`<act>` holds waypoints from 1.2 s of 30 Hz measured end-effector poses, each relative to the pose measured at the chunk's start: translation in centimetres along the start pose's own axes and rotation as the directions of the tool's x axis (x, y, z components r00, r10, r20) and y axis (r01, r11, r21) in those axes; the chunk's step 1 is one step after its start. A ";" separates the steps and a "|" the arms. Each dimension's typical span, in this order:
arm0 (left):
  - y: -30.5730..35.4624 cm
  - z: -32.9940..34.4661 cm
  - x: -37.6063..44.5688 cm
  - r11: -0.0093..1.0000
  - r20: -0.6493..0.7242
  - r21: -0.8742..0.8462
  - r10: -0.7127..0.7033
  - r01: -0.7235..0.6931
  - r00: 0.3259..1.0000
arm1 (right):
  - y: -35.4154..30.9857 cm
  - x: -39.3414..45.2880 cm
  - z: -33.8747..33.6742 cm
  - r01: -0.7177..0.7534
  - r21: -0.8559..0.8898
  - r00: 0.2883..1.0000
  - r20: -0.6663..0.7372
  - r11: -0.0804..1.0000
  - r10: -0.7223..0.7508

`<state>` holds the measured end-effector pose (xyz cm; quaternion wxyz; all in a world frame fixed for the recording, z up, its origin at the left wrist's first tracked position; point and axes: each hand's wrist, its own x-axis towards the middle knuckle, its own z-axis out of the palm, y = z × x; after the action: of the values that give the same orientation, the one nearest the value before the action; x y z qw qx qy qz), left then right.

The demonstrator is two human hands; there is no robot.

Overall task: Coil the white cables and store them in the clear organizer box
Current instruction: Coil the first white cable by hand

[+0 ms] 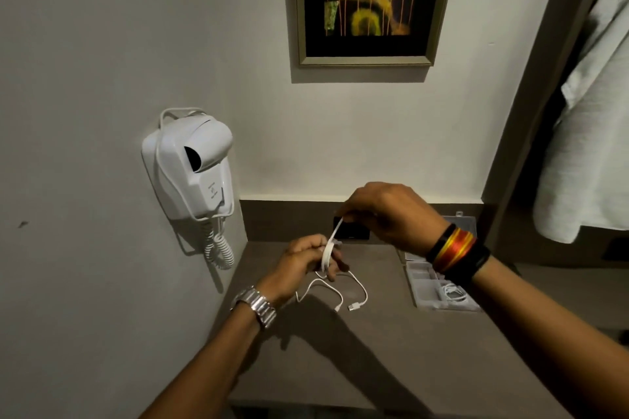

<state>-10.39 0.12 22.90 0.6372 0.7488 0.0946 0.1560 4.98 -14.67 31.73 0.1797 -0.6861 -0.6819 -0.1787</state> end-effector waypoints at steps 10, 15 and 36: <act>2.1 -0.3 -0.6 0.789 0.180 -0.605 0.010 0.103 0.984 | 0.3 0.5 4.6 -0.105 0.041 0.967 -0.229 0.994 0.111; 1.5 -1.6 -0.2 0.932 0.034 -0.363 0.016 -0.002 0.999 | -0.2 1.0 5.9 -0.200 0.408 0.928 -0.214 0.891 0.306; 1.0 -2.2 0.4 0.933 -0.411 0.328 0.282 -0.148 0.867 | -0.3 0.8 7.4 -0.369 0.927 0.862 0.316 0.062 0.397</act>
<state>-10.83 2.14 24.24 0.4609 0.7818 0.1766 0.3810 4.68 -10.31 25.71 0.6195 -0.5633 -0.4275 0.3407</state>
